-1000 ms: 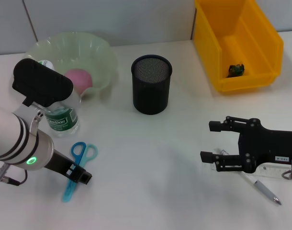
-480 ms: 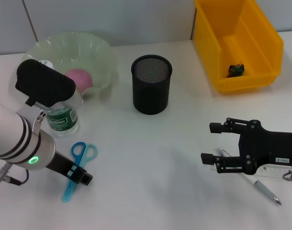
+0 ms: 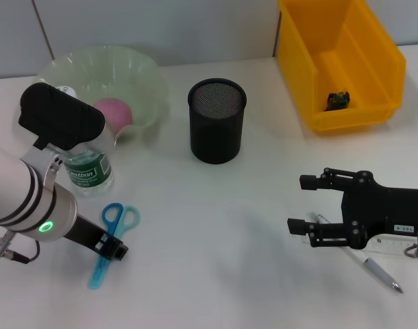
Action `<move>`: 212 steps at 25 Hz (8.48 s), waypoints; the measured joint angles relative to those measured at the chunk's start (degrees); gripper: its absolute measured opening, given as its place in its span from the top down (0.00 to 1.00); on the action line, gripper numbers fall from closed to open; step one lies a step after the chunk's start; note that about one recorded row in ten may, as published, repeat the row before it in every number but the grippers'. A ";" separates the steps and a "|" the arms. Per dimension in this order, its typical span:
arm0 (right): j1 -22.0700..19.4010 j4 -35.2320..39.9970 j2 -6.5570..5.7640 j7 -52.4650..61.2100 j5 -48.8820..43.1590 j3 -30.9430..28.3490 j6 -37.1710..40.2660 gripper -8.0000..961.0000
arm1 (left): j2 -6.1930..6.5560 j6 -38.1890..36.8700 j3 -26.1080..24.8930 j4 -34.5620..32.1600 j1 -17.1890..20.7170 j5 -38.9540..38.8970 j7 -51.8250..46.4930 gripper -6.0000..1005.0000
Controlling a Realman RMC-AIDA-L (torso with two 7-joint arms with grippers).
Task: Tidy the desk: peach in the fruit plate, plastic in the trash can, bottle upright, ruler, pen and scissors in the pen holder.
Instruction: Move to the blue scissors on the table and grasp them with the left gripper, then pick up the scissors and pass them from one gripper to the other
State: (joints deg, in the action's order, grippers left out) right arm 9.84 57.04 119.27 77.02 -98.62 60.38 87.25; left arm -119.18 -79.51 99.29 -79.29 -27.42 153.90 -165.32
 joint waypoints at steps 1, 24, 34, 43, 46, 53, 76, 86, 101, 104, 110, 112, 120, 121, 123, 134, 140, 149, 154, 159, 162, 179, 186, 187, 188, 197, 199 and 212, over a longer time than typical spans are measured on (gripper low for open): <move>0.00 0.00 0.00 0.00 0.00 0.00 0.00 0.15 | 0.00 -0.01 0.00 0.02 -0.01 0.00 0.00 0.45; 0.08 0.00 0.00 0.22 0.00 0.00 0.20 0.15 | 0.00 0.07 -0.09 1.47 -0.38 0.04 0.08 0.58; 0.09 0.04 0.00 0.63 0.01 0.00 0.03 0.15 | -0.01 0.11 0.58 1.46 -0.47 0.66 0.09 0.63; -0.01 0.09 0.00 0.74 0.01 0.00 -0.05 0.15 | 0.01 0.02 0.63 1.39 -0.65 1.56 0.09 0.67; -0.01 0.09 0.00 0.75 0.01 0.00 -0.07 0.15 | 0.01 -0.14 0.66 1.39 -0.64 1.65 0.09 0.68; 0.00 0.09 0.00 0.85 0.11 0.00 -0.07 0.15 | 0.00 -1.31 1.49 -0.02 -0.61 1.88 0.18 0.75; -0.09 0.71 0.00 1.64 0.14 -1.15 0.47 0.15 | 0.08 -4.44 3.07 -23.82 0.25 -1.79 1.60 0.76; -0.45 0.76 0.00 1.65 0.06 -1.49 0.47 0.15 | 0.18 9.55 2.97 -25.06 1.07 -5.40 7.54 0.75; -0.61 0.79 0.07 1.65 0.12 -1.50 0.46 0.15 | 0.23 39.52 4.66 -8.42 1.98 -28.14 32.01 0.75; -0.62 0.76 0.08 1.65 0.11 -1.49 0.46 0.15 | 0.17 45.69 5.64 -4.05 1.93 -36.51 41.62 0.75; -0.61 0.49 0.09 1.66 0.10 -1.49 0.46 0.15 | 0.07 53.52 7.22 4.54 0.93 -57.05 63.72 0.75; -0.61 0.40 0.09 1.67 0.09 -1.50 0.41 0.15 | 0.03 55.76 7.99 7.87 -0.02 -64.59 72.41 0.74; -0.61 0.25 0.09 1.73 0.00 -1.49 0.28 0.15 | 0.00 53.54 7.73 22.29 -4.84 -95.48 102.29 0.74; -0.61 0.25 0.09 1.77 0.00 -1.49 0.28 0.15 | 0.00 52.69 7.69 23.37 -5.02 -97.96 105.06 0.74; -0.59 0.25 0.09 1.88 0.00 -1.50 0.28 0.15 | 0.00 50.68 7.63 26.12 -5.49 -103.75 111.27 0.74; 0.21 0.22 0.01 2.21 0.00 -0.92 -0.09 0.15 | 0.00 39.86 7.76 42.08 -8.11 -128.43 135.88 0.74; 1.05 -0.24 0.06 2.25 0.00 -0.82 -0.08 0.15 | 0.00 39.47 8.28 43.19 -8.18 -129.84 137.93 0.74; 2.61 -1.65 0.09 2.26 0.01 -0.70 -0.06 0.15 | 0.00 39.15 10.46 43.41 -8.28 -130.12 138.05 0.73; 3.22 -2.03 0.09 2.26 0.01 -0.14 -0.09 0.15 | 0.00 38.86 10.57 44.50 -8.22 -130.24 138.10 0.73; 4.20 -2.89 0.09 2.26 0.01 -0.08 -0.14 0.15 | 0.00 38.07 10.36 45.86 -8.25 -130.40 138.12 0.73; 4.95 -3.56 0.09 2.26 0.00 -0.05 -0.43 0.15 | 0.00 37.59 10.09 46.61 -8.26 -130.51 138.13 0.73; 7.04 -3.86 0.09 3.06 -0.24 3.76 -3.18 0.15 | 0.00 30.94 9.83 48.68 -8.38 -133.32 140.62 0.72; 8.40 -4.98 0.11 3.17 -0.26 5.42 -4.32 0.15 | 0.00 34.70 9.85 48.81 -8.99 -133.34 141.24 0.72; 8.47 -5.00 0.11 3.19 -0.26 5.73 -4.55 0.15 | 0.00 34.83 9.87 48.86 -8.99 -133.34 141.24 0.72; 8.55 -5.00 0.10 3.21 -0.26 5.91 -4.74 0.15 | 0.00 34.90 9.88 48.91 -8.99 -133.34 141.24 0.72; 9.54 -5.17 0.17 3.83 -0.28 6.69 -5.46 0.15 | 0.00 34.84 10.06 49.60 -9.40 -133.32 141.32 0.72; 9.56 -5.18 0.17 3.84 -0.27 6.69 -5.58 0.15 | 0.00 34.62 10.26 49.60 -9.41 -133.24 141.33 0.72; 9.67 -5.20 0.18 3.85 -0.24 6.77 -5.91 0.15 | 0.00 34.07 10.20 48.43 -8.26 -133.27 140.75 0.71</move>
State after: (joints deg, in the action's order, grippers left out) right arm 19.51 51.85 119.44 80.86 -98.86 67.15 81.33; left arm -119.18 -45.44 109.49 -30.86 -35.68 20.62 -24.57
